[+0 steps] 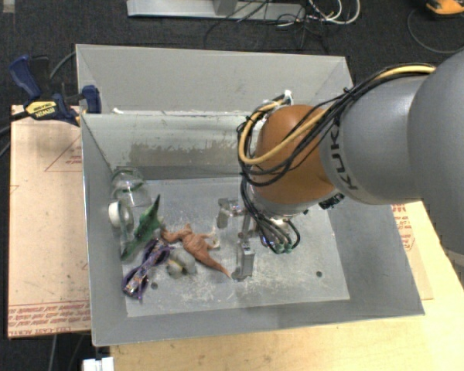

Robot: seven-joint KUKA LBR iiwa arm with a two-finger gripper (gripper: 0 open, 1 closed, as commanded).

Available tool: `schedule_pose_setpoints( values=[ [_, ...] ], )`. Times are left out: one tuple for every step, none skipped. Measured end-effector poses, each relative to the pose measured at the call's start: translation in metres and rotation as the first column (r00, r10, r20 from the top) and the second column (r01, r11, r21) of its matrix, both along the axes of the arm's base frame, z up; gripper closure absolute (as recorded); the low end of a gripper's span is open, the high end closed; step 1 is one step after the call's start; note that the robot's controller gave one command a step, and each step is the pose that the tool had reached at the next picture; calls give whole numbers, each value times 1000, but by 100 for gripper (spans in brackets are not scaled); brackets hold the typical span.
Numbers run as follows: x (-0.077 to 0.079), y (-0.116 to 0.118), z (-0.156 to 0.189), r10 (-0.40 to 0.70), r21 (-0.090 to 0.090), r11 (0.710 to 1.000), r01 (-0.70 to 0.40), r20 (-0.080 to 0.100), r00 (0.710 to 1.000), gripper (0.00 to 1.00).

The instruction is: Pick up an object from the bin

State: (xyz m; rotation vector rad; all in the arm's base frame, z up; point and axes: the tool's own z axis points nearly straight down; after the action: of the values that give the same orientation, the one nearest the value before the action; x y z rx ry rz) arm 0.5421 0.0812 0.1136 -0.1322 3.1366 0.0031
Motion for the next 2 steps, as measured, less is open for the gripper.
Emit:
schedule_pose_setpoints(
  values=[
    [-3,72,-14,-161,5,987,161,-9,987,0],
    [11,48,-44,3,1,1000,-3,1,1000,0]
  ],
)
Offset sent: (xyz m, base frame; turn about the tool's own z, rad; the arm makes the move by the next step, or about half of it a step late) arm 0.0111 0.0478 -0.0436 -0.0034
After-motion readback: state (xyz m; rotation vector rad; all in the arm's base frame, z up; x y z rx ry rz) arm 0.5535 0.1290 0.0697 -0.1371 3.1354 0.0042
